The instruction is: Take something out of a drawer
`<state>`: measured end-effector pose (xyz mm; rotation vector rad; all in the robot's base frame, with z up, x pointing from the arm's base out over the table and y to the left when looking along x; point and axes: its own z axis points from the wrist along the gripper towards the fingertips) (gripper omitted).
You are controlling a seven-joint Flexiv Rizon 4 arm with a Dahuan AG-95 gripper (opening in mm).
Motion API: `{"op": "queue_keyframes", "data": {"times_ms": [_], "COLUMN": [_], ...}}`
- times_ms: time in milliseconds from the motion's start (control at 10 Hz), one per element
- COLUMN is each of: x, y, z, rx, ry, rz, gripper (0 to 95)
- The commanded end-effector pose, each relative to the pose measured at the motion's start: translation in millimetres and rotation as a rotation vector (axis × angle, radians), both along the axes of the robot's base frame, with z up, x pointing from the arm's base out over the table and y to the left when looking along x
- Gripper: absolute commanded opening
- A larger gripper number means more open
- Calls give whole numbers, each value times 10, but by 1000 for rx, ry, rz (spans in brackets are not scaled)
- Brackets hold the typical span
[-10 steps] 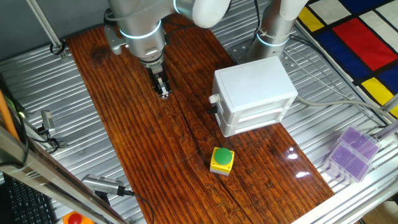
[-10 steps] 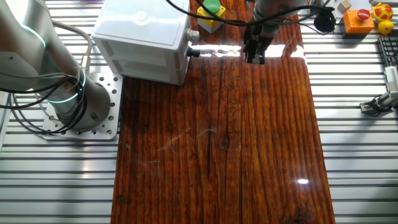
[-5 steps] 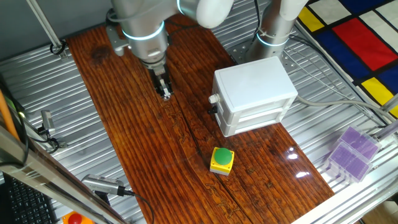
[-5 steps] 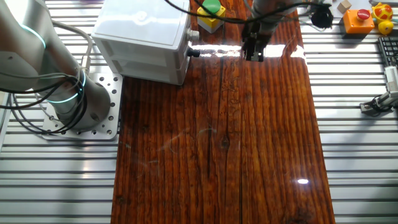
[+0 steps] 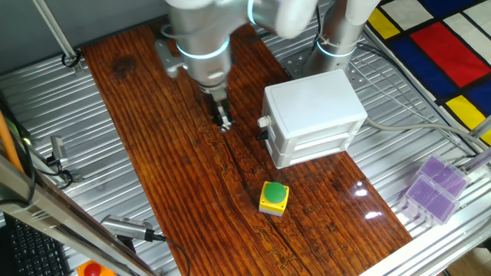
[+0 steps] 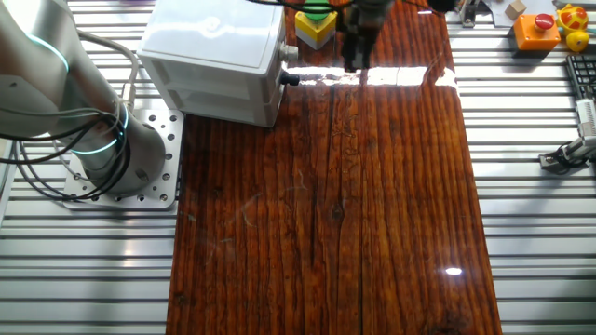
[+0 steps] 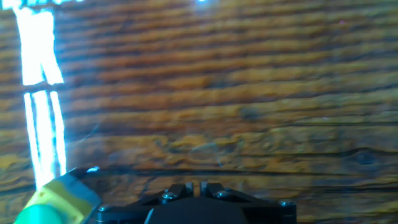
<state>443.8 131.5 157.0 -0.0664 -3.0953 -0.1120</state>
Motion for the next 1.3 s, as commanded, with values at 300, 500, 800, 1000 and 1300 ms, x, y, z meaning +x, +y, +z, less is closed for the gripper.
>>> {"op": "queue_keyframes", "data": {"times_ms": [300, 500, 800, 1000, 1300], "x": [-282, -390, -519, -623, -704], "y": [53, 44, 38, 44, 99], "z": [-16, 6, -5, -32, -55], "rx": [-12, -16, -17, -17, -17], "ry": [-12, -9, -9, -10, -10], "rz": [33, 34, 26, 16, 4], "gripper": [570, 570, 570, 570, 570]}}
